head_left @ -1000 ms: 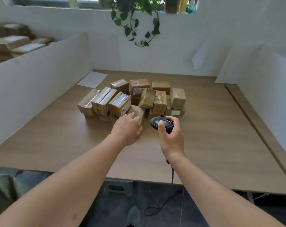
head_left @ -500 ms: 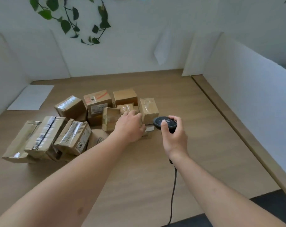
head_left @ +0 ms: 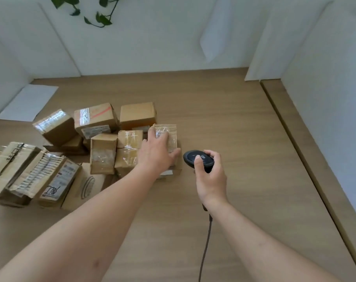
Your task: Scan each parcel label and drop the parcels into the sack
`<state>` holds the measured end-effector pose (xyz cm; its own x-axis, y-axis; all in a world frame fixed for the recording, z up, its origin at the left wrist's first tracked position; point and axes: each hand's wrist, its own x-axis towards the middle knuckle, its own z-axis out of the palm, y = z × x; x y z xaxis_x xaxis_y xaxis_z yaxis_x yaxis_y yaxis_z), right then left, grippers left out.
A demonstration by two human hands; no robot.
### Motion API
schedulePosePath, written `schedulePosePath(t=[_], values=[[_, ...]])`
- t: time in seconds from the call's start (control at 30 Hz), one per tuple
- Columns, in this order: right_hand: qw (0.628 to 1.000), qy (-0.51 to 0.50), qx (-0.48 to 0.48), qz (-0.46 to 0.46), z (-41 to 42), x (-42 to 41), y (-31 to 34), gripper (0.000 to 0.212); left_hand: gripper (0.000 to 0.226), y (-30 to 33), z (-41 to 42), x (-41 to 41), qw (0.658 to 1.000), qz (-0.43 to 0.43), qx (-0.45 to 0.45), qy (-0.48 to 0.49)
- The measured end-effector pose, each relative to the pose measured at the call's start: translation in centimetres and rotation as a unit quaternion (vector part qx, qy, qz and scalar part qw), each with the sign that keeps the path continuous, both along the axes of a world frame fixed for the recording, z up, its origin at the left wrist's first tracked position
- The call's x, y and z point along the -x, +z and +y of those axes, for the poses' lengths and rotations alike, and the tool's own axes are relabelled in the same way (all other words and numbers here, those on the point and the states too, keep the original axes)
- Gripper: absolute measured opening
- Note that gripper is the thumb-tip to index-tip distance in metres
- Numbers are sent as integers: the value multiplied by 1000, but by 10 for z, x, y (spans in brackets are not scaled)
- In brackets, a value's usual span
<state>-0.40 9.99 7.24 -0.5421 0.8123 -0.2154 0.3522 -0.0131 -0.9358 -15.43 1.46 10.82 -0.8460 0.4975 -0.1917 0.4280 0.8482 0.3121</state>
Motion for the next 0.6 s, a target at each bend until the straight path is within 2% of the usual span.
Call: schedulePosePath(t=[0.27,0.6], values=[[998,48,33,-3,38,-1,-19,20,74,0,18,-17,988,-40,-61,133],[997,72,20,3,-12,-48,1,30,66,11,-49,-76,988,-24,-94,119]])
